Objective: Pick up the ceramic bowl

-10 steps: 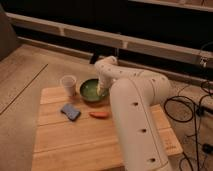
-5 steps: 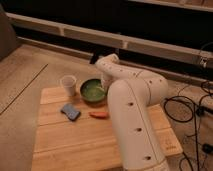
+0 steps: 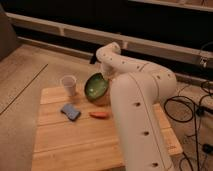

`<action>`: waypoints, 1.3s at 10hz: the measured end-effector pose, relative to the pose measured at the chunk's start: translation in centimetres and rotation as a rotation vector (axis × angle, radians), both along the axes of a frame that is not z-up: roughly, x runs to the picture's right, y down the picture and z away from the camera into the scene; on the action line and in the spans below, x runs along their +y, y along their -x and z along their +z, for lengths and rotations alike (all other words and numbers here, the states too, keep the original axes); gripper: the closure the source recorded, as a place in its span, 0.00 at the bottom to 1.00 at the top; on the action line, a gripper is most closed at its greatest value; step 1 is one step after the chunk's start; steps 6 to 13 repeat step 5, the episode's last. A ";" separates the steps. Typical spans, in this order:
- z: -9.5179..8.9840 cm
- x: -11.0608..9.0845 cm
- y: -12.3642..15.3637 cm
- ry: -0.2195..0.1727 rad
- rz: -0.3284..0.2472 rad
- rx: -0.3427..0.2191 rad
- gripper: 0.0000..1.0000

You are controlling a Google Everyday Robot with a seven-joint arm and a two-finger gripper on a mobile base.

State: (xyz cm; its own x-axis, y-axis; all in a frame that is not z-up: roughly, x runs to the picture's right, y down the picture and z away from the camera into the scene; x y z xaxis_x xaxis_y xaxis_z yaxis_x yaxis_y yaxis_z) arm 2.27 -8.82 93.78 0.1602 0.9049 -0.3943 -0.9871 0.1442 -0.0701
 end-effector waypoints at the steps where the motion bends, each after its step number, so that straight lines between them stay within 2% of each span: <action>1: -1.9 -1.5 0.3 -0.039 0.004 -0.011 1.00; 3: -4.3 -2.6 0.4 -0.081 0.001 -0.017 1.00; 5: -6.6 -2.6 0.3 -0.100 0.014 -0.022 1.00; 13: -6.6 -2.6 0.3 -0.100 0.014 -0.022 1.00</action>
